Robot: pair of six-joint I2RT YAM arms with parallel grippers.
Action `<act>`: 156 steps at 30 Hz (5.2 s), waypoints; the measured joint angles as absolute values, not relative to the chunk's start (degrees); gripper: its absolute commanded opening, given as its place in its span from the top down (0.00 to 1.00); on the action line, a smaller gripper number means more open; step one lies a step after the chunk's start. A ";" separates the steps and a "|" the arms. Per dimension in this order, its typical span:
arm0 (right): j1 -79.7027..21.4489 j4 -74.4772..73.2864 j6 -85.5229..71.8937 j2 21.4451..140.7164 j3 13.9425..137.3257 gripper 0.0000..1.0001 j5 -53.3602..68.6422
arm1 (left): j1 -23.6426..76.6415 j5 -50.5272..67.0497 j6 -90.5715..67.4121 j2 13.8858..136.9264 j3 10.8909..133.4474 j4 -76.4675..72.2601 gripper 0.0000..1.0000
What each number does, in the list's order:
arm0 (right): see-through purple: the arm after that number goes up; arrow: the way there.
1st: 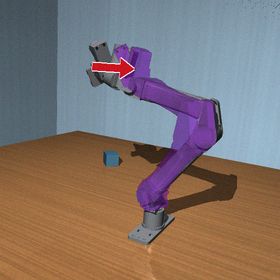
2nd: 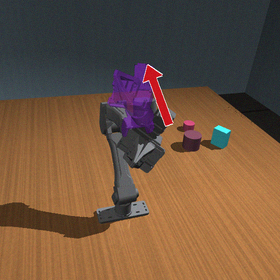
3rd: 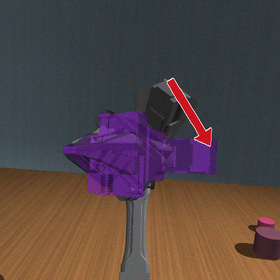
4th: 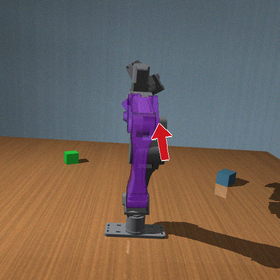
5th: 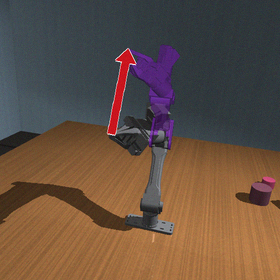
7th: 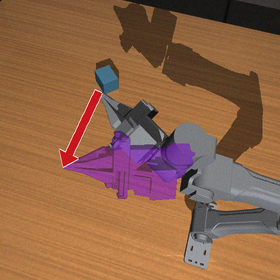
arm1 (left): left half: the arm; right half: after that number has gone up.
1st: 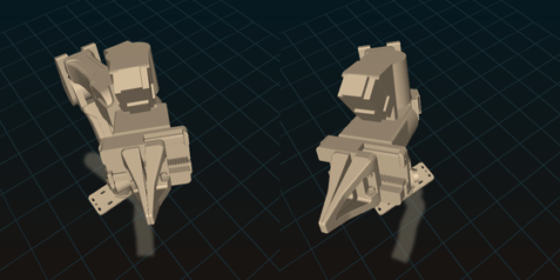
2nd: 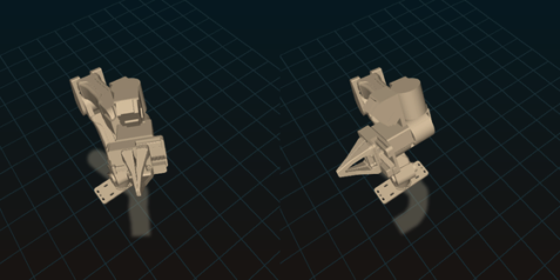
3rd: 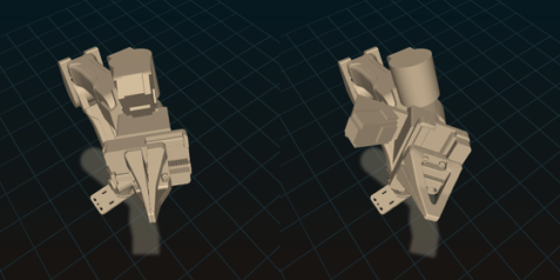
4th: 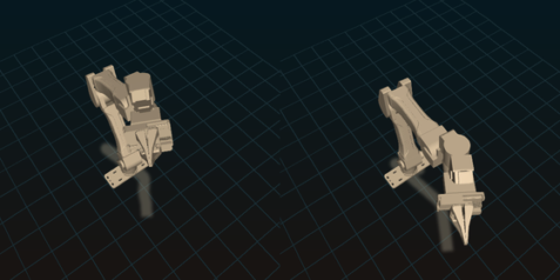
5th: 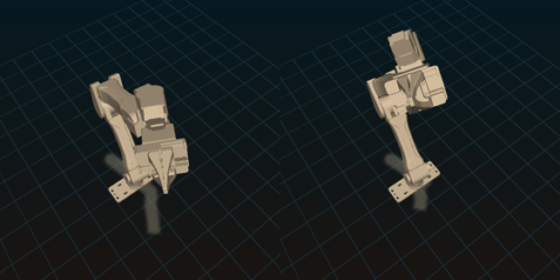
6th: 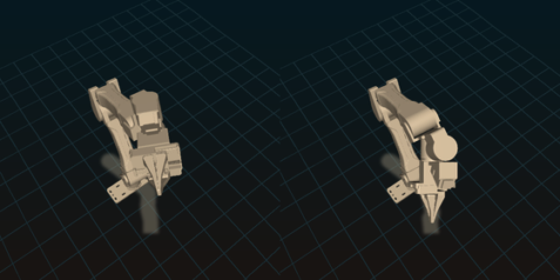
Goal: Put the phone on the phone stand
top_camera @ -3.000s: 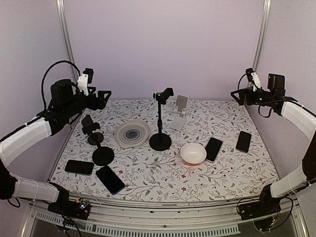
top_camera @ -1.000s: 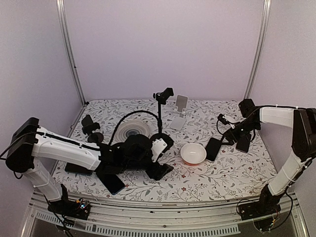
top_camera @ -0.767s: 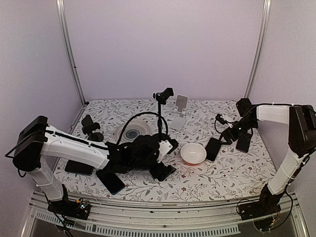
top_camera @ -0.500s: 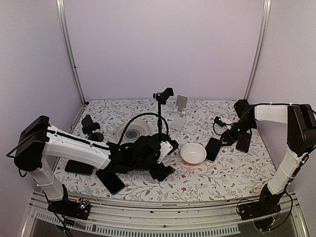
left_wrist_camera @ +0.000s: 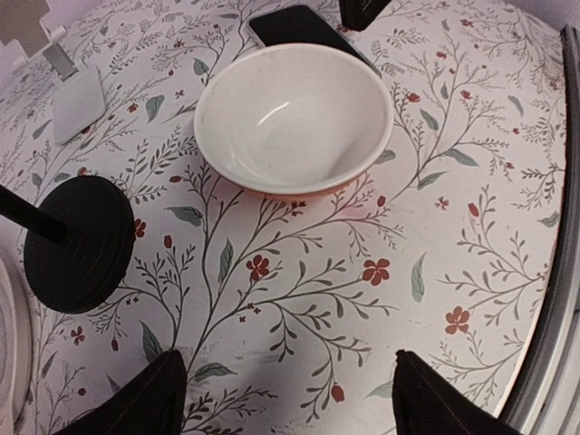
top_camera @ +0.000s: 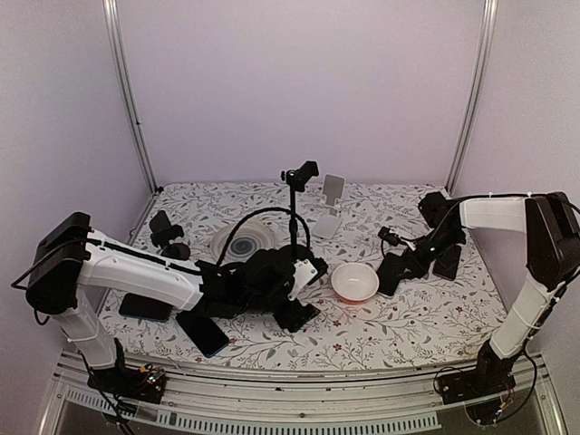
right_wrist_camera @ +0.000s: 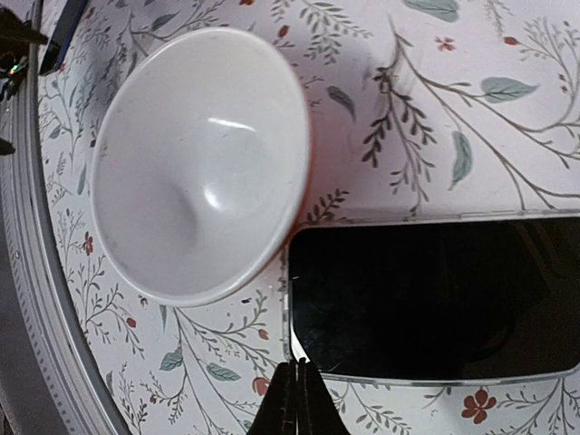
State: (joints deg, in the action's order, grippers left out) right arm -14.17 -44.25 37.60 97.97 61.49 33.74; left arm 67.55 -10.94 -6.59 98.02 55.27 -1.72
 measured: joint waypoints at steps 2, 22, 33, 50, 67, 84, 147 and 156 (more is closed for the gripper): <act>-15.03 -44.62 39.22 97.80 60.60 0.98 35.16 | 67.44 -10.98 -6.39 98.00 55.27 -1.72 0.27; -19.64 -42.70 43.72 98.52 55.72 0.98 35.55 | 67.11 -11.14 -6.46 97.93 55.27 -1.65 0.29; -19.84 -39.20 39.72 100.79 55.37 1.00 29.02 | 67.00 -11.94 -6.50 97.93 55.24 -1.80 0.26; -7.40 -35.99 31.07 105.84 63.79 0.96 15.77 | 64.93 -13.23 -12.03 95.77 52.10 -5.13 0.24; -7.53 -36.42 25.36 104.49 69.06 0.01 18.57 | 62.67 -20.69 -19.62 93.65 50.02 -6.76 0.01; -16.23 -36.91 19.62 112.25 80.34 0.01 6.68 | 61.14 -21.34 -21.23 93.80 51.66 -6.55 0.01; -11.60 -40.71 18.83 119.72 84.88 0.45 3.88 | 60.71 -19.88 -21.50 94.30 51.72 -6.37 0.02; -11.60 -37.98 19.07 110.21 76.47 0.65 7.31 | 60.66 -21.34 -22.74 94.63 55.77 -2.33 0.06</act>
State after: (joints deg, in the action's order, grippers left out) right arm -11.60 -37.98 19.07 110.21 76.47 7.31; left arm 60.66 -21.34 -22.74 94.63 55.77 -2.33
